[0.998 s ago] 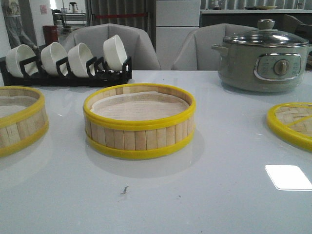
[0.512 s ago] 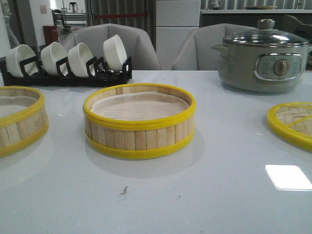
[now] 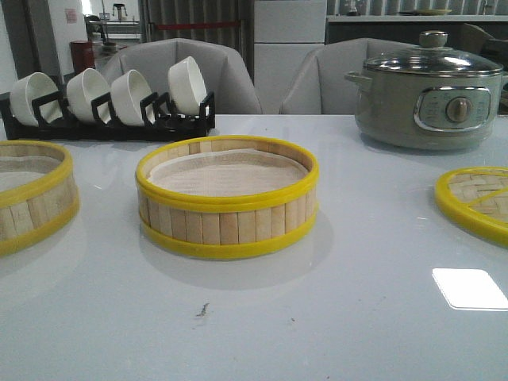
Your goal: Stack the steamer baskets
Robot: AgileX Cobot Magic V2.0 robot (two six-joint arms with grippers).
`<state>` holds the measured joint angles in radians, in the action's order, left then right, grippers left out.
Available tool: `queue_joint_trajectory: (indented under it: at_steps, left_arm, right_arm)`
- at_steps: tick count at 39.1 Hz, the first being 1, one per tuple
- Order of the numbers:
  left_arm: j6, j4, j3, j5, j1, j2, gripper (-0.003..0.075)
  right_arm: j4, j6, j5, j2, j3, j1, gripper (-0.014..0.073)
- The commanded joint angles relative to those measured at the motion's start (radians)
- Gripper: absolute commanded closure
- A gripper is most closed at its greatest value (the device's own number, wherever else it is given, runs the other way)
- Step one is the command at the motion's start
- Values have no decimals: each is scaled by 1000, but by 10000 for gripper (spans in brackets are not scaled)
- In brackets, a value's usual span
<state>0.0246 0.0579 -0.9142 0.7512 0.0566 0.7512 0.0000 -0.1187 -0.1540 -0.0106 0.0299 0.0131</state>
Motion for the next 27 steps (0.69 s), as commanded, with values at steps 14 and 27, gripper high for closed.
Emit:
queue_joint_trajectory:
  at_steps: [14,27]
  left_arm:
    - [-25,-9,-35,-93,5,2,625]
    - [-25,13,-35,-121,5,2,625]
  right_arm:
    - [0,0,83,-21,-14,-3,541]
    - [0,0,83,-21,-14,-3,541]
